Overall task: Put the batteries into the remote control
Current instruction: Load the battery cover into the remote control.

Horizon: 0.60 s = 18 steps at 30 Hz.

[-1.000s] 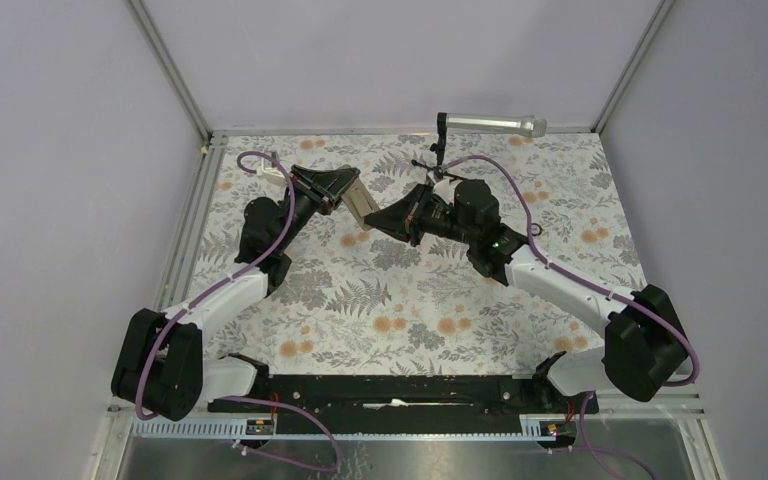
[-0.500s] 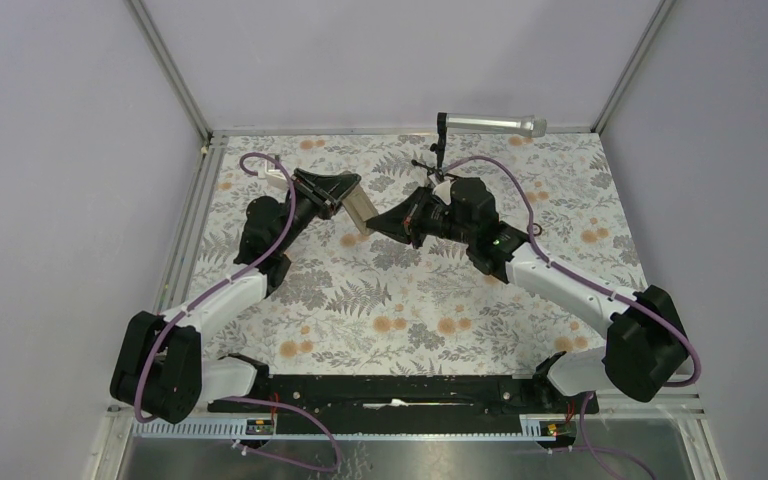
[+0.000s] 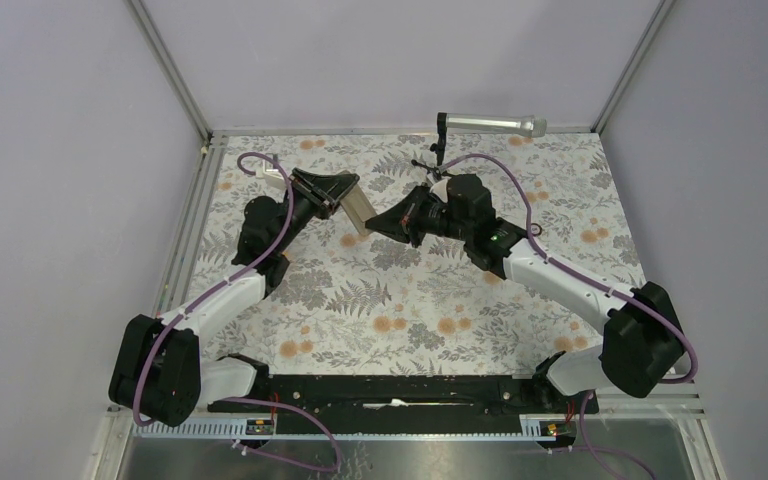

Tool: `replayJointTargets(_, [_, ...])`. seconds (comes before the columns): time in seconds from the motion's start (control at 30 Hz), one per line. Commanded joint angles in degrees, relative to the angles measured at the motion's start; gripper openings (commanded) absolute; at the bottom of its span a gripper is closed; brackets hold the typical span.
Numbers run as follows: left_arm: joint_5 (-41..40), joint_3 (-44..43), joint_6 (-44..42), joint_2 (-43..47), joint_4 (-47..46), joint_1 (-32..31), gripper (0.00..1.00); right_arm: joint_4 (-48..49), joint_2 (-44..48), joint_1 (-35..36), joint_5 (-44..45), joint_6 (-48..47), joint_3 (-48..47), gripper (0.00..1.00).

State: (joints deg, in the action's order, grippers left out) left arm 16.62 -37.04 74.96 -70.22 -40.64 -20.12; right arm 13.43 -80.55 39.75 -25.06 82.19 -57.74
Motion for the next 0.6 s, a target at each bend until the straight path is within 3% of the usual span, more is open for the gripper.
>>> replayJointTargets(0.0, [3.2,-2.0,2.4,1.4,-7.8,-0.7,0.0,3.2,-1.0,0.0,0.9,1.9,-0.5,0.08])
replayJointTargets(0.17, [3.4,-1.9,2.9,1.7,-8.3,-0.7,0.0,0.4,-0.8,0.1,1.7,2.3,-0.3,0.09])
replayJointTargets(0.57, [2.0,-3.3,2.9,2.0,-1.0,0.3,0.0,-2.2,2.5,-0.5,2.4,2.4,1.2,0.39])
